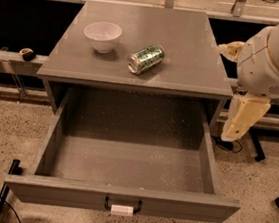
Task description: Place green can into top drawer
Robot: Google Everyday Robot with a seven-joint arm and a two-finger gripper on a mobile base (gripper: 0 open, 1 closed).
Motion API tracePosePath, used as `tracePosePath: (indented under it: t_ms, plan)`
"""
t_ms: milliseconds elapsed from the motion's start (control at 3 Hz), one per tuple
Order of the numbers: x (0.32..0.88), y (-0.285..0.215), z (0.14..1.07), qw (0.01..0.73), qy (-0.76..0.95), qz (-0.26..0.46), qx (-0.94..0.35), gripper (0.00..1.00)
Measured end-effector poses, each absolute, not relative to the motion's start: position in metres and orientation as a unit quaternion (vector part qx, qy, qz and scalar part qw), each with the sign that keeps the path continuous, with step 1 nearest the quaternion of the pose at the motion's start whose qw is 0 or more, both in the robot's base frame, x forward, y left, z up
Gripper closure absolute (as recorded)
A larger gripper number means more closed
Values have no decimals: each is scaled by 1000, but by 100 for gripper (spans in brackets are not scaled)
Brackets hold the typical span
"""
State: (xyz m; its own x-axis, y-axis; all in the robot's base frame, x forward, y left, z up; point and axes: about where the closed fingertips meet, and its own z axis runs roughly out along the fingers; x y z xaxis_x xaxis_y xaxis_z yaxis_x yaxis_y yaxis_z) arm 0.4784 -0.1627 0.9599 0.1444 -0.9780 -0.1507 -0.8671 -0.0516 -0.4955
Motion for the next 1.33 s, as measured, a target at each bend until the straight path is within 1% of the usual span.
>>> tracePosePath:
  t_ms: [333, 667, 1000, 1333]
  plan:
    - [495, -160, 961, 244, 629, -116, -729, 0]
    - [536, -149, 953, 247, 582, -122, -765, 0]
    - [584, -129, 947, 230, 524, -140, -808, 0]
    - [635, -102, 932, 206, 469, -136, -848, 0]
